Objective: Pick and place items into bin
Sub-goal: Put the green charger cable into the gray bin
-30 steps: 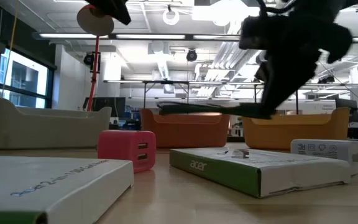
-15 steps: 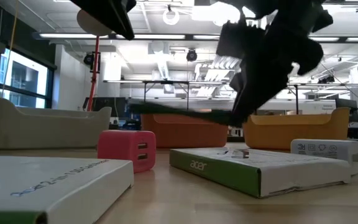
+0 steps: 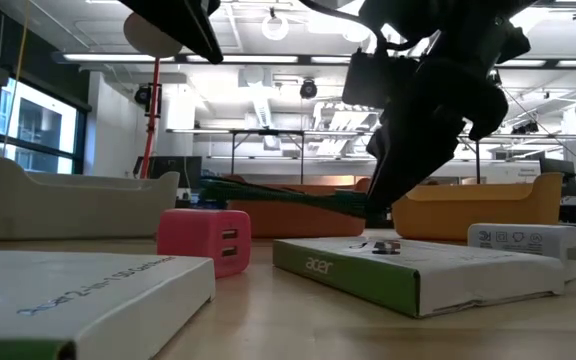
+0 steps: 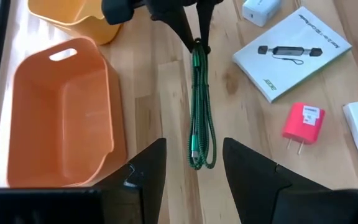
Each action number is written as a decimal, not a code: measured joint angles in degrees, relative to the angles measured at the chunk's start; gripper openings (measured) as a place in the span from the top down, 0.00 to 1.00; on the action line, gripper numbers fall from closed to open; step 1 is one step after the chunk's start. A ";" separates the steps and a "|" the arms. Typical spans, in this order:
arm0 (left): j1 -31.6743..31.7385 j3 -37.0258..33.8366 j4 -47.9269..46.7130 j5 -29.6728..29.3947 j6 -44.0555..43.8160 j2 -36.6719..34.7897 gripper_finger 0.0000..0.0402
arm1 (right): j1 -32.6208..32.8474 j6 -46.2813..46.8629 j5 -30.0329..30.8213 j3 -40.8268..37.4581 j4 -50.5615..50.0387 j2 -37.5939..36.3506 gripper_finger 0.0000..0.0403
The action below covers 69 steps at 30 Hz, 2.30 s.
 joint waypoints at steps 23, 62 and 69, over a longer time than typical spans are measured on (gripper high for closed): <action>0.00 0.02 -0.77 0.46 0.67 2.64 0.64 | 0.14 4.31 -1.52 -0.24 1.33 -0.41 0.69; 9.35 -0.02 13.15 19.76 9.64 23.59 0.64 | 29.77 21.25 37.48 -0.22 -12.36 -35.59 0.69; 9.39 0.00 13.42 19.07 9.06 25.31 0.64 | 31.48 23.48 41.23 -0.22 -12.68 -35.74 0.69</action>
